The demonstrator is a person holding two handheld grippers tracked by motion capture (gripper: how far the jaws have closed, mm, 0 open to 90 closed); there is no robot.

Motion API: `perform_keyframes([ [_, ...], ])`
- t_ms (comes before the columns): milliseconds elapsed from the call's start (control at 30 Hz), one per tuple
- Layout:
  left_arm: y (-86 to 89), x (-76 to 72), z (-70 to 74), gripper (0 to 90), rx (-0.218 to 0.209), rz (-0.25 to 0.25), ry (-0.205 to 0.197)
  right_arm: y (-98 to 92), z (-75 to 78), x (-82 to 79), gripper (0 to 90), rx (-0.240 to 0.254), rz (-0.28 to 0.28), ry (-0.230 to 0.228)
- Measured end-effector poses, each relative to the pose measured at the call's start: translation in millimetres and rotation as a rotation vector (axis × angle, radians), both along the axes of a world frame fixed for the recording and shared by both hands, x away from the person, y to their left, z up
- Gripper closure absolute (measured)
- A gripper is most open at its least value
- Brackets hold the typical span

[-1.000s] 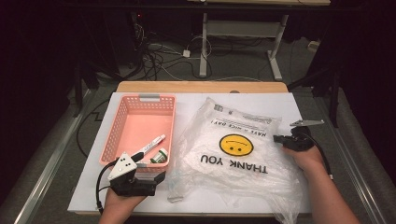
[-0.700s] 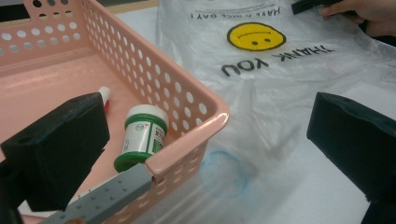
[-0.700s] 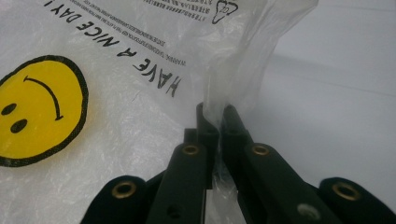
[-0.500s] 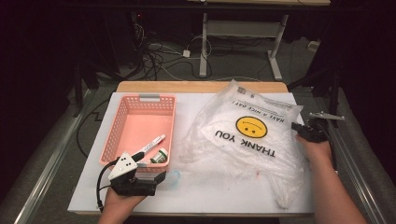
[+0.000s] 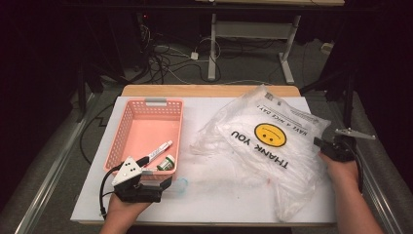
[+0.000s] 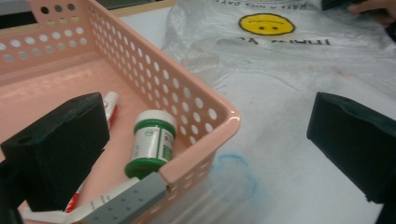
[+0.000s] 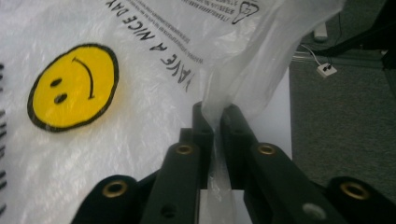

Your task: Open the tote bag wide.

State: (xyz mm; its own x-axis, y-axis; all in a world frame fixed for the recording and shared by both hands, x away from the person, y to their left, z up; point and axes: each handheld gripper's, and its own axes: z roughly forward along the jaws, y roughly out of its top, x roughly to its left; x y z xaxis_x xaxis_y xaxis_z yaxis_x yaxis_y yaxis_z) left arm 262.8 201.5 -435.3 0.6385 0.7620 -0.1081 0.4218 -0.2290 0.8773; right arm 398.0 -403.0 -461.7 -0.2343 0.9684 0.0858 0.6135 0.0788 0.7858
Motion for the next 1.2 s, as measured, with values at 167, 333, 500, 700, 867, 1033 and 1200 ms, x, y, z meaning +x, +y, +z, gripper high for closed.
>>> perform_keyframes([
  [167,-0.9,0.5,1.4,0.0,0.031,-0.002,-0.014,0.5,0.6,-26.6,65.1,0.0,0.018,-0.021],
  [333,7.4,2.0,-1.4,0.0,-0.007,0.009,0.004,-2.3,15.7,-60.6,47.2,-0.017,0.056,-0.109],
  [500,11.5,7.7,-9.2,0.0,-0.037,0.023,0.039,11.5,20.4,-84.0,30.2,-0.005,0.14,-0.138],
  [700,11.8,8.4,-9.4,0.0,-0.034,0.025,0.047,41.8,25.8,-94.4,9.2,-0.013,0.196,-0.167],
  [867,14.5,7.5,-9.1,0.0,-0.045,0.031,0.046,61.7,28.9,-95.6,0.1,-0.003,0.222,-0.166],
  [1033,16.3,8.7,-9.2,0.0,-0.033,0.046,0.055,85.9,31.2,-90.6,0.0,0.024,0.27,-0.16],
  [1200,18.3,8.8,-7.1,0.0,0.004,0.046,0.047,105.0,28.8,-92.4,0.1,0.016,0.316,-0.191],
])
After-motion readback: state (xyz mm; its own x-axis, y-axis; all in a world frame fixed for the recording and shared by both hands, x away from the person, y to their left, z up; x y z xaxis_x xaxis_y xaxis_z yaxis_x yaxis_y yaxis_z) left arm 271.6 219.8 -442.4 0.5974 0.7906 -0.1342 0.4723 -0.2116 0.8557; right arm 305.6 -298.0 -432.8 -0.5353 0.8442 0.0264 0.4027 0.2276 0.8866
